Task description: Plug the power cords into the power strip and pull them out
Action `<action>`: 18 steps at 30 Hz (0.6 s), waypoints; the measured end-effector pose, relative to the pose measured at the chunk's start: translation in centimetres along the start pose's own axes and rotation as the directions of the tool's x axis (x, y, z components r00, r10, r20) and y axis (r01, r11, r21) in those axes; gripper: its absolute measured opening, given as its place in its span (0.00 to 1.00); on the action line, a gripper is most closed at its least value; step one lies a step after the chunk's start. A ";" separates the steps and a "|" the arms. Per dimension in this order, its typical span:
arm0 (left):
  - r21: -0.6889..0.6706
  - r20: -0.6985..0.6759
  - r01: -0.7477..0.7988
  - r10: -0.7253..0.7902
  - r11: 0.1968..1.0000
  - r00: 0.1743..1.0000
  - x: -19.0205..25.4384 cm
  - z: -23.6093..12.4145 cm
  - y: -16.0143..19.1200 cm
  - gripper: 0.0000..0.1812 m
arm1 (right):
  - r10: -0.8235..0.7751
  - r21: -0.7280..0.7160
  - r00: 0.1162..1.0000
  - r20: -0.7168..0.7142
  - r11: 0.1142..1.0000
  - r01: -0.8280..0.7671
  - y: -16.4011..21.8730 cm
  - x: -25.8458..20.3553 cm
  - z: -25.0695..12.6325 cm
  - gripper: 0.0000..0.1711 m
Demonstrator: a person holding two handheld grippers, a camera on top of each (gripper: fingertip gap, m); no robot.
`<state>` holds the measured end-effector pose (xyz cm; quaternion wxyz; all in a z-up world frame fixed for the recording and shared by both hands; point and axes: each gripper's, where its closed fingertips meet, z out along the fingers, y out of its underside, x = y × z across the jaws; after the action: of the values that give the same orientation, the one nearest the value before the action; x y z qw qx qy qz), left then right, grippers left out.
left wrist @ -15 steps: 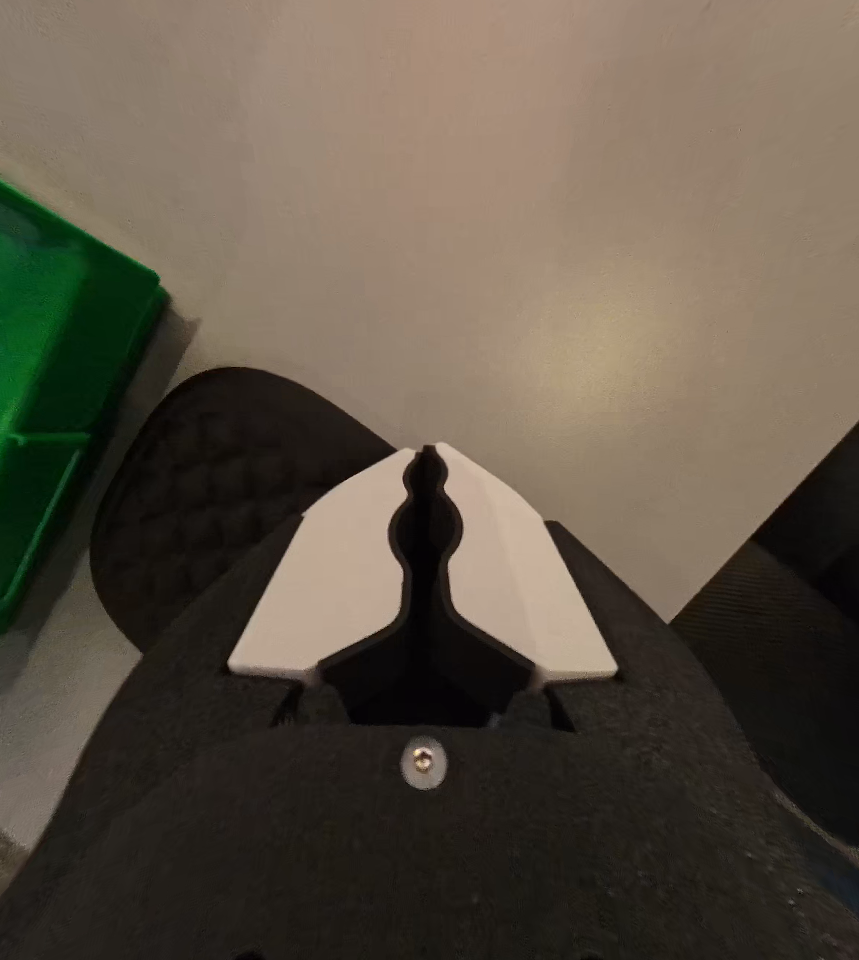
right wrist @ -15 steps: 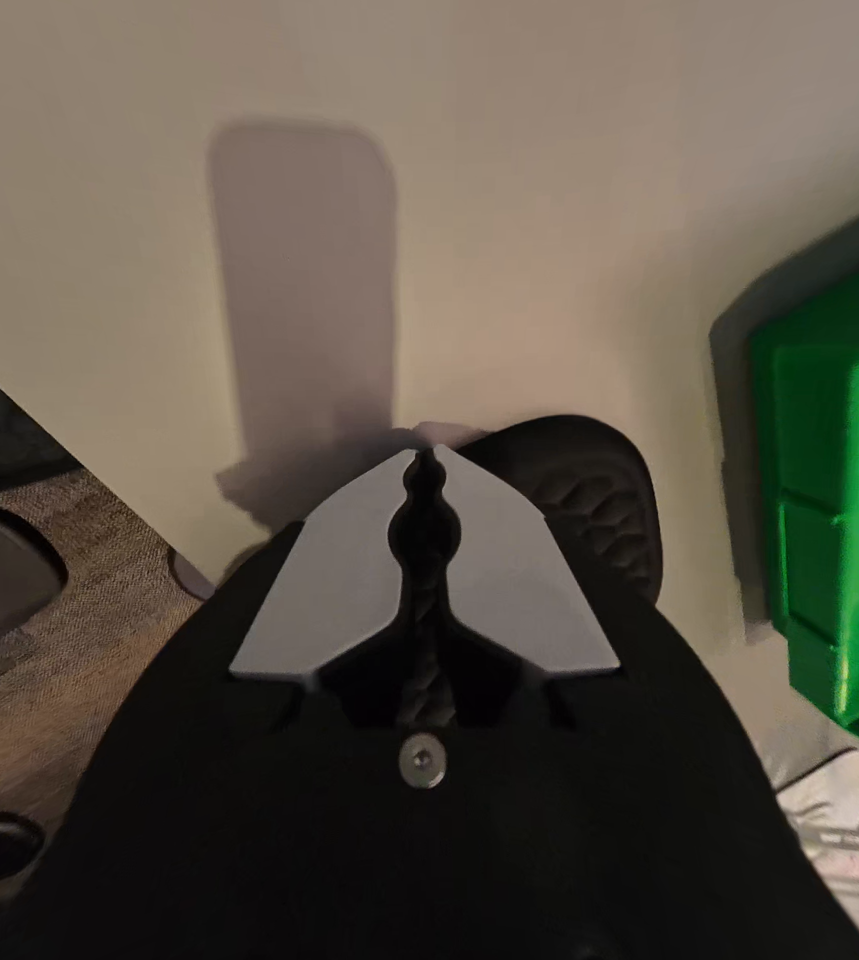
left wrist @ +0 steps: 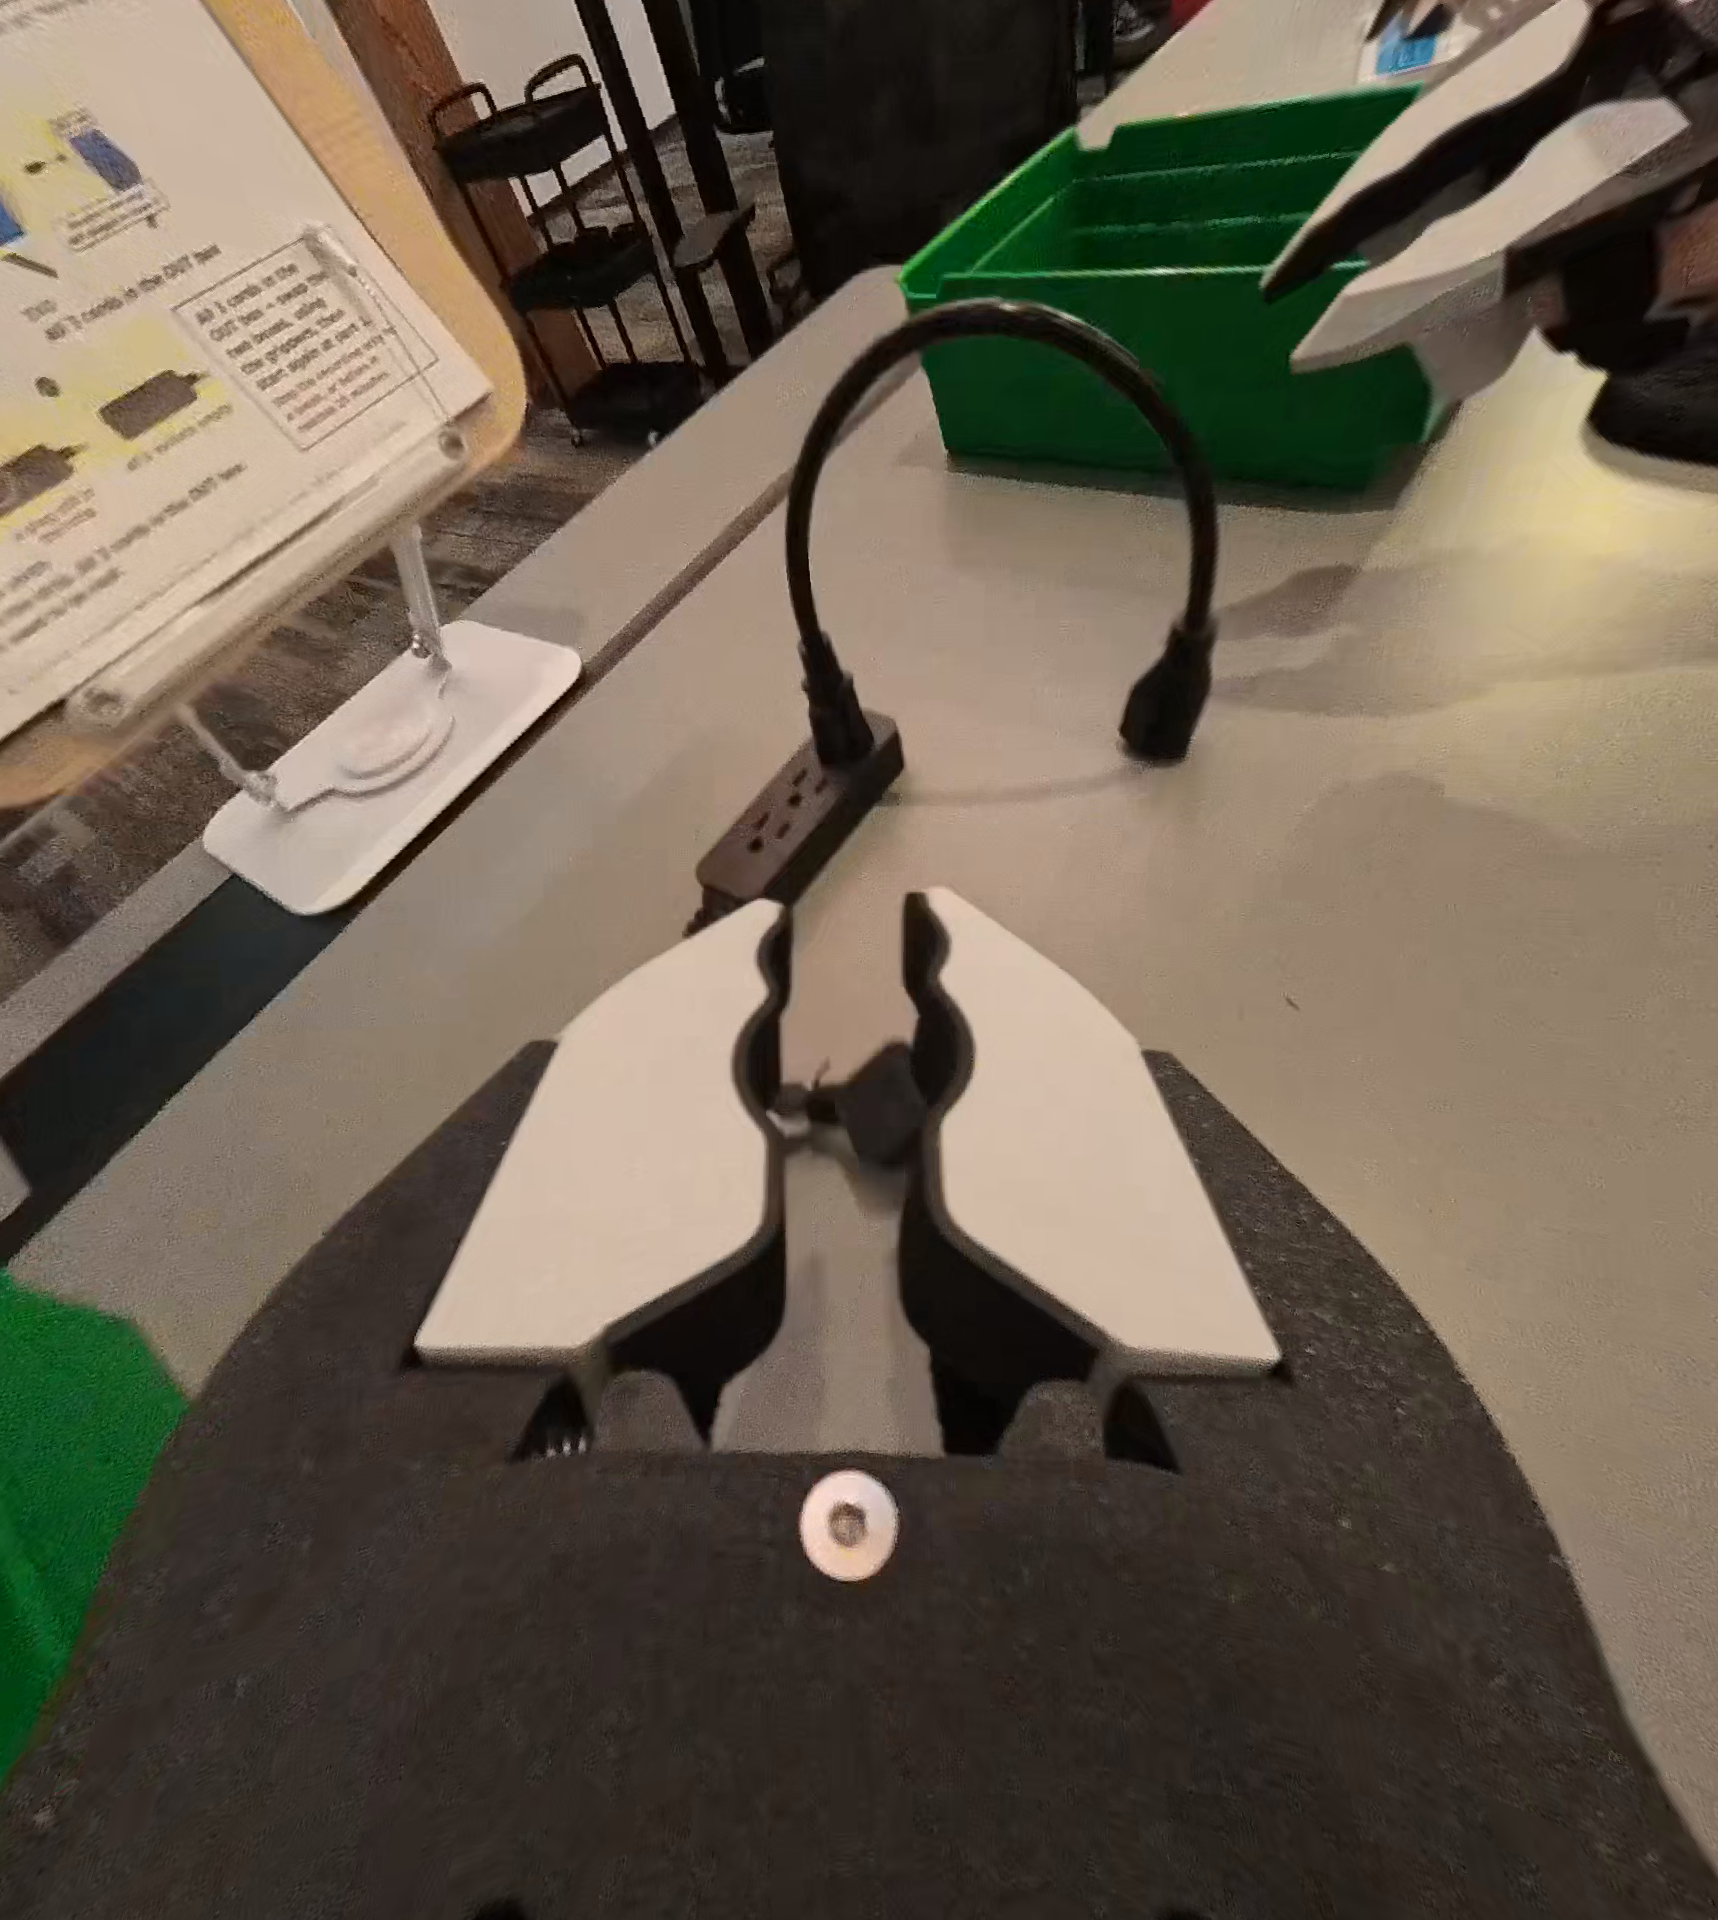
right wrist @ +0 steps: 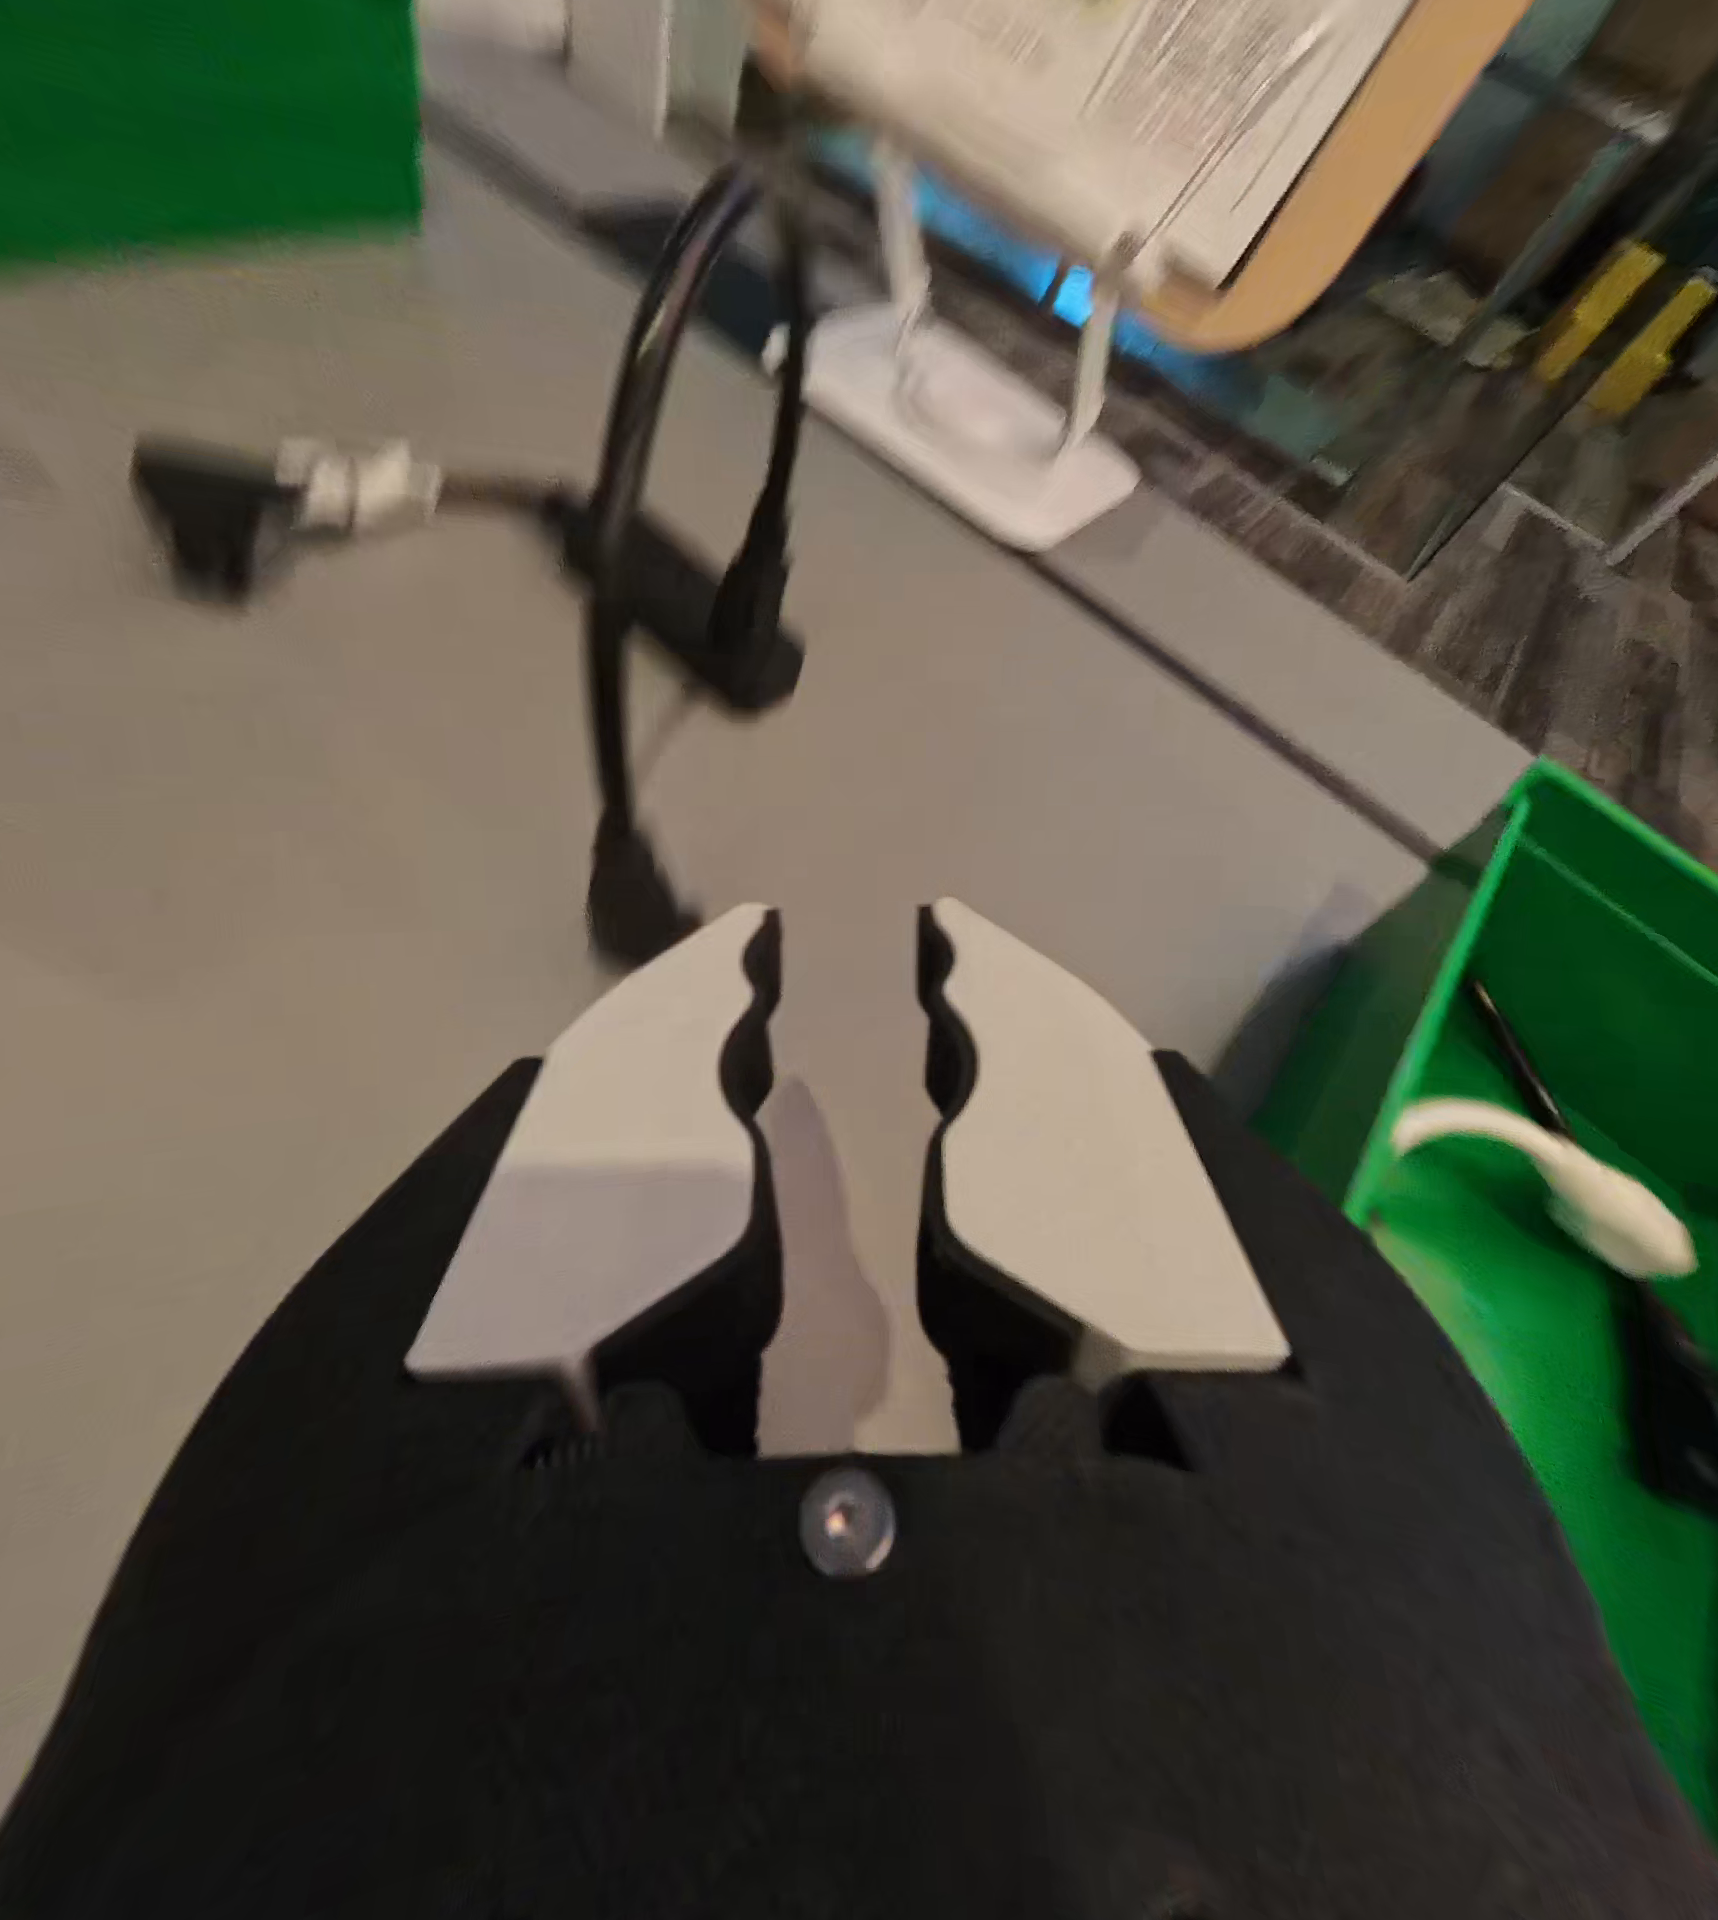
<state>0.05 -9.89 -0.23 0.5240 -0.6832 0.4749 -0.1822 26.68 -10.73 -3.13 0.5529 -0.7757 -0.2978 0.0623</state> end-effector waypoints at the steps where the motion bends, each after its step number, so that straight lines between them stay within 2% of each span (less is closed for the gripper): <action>1: -0.014 -0.019 0.003 -0.004 1.000 1.000 -0.6 3.0 -0.5 0.17 | 0.069 0.020 0.997 -0.021 0.997 -0.069 -1.2 0.8 2.3 0.20; 4: -0.079 -0.100 0.083 -0.091 0.993 0.991 -2.4 10.9 0.6 0.22 | 0.115 -0.012 0.991 -0.074 0.993 -0.116 -2.2 3.0 8.6 0.28; 5: -0.088 -0.162 0.127 -0.140 0.988 0.977 -2.2 12.7 1.0 0.22 | 0.121 -0.006 0.991 -0.050 0.993 -0.122 -2.2 3.2 10.5 0.28; 6: -0.087 -0.226 0.149 -0.165 0.985 0.960 -1.9 14.1 1.3 0.20 | 0.164 0.010 0.986 0.042 0.986 -0.164 -2.1 2.5 12.3 0.29; 7: -0.082 -0.283 0.131 -0.149 0.988 0.948 -1.6 15.2 1.6 0.20 | 0.217 0.036 0.957 0.192 0.973 -0.228 -2.5 1.1 13.7 0.30; 9: -0.118 -0.269 0.028 -0.060 0.993 0.961 -2.5 16.8 3.1 0.21 | 0.232 0.095 0.858 0.459 0.947 -0.307 -3.6 -1.7 15.3 0.33; 11: -0.123 -0.309 -0.069 0.028 0.990 0.951 -3.0 18.0 3.9 0.25 | 0.149 0.145 0.847 0.510 0.956 -0.255 -3.7 -2.7 17.1 0.33; 12: -0.128 -0.286 -0.095 0.055 0.987 0.957 -3.9 18.7 4.2 0.25 | 0.099 0.165 0.850 0.517 0.963 -0.213 -3.6 -3.3 17.9 0.33; 13: -0.136 -0.316 -0.130 0.082 0.982 0.945 -4.0 19.1 4.5 0.22 | 0.075 0.156 0.840 0.537 0.970 -0.186 -3.4 -4.1 18.8 0.34; 15: -0.171 -0.363 -0.165 0.094 0.971 0.927 -4.1 19.7 5.2 0.23 | 0.124 0.043 0.815 0.566 0.983 -0.180 -2.3 -5.1 20.8 0.38; 16: -0.206 -0.392 -0.178 0.085 0.962 0.916 -3.9 19.9 5.8 0.22 | 0.162 -0.024 0.811 0.562 0.983 -0.179 -1.7 -5.2 21.5 0.38; 17: -0.242 -0.423 -0.194 0.076 0.951 0.903 -3.7 20.0 6.4 0.21 | 0.181 -0.061 0.808 0.560 0.982 -0.178 -1.4 -5.3 21.9 0.25; 18: -0.284 -0.423 -0.207 0.071 0.936 0.903 -3.7 20.2 7.1 0.22 | 0.176 -0.062 0.803 0.570 0.983 -0.171 -1.4 -5.5 21.9 0.17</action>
<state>10.10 4.17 -13.35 0.3070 -0.6705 0.6446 -0.2018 12.36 4.60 -11.47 0.4267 -0.7470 -0.3783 0.3418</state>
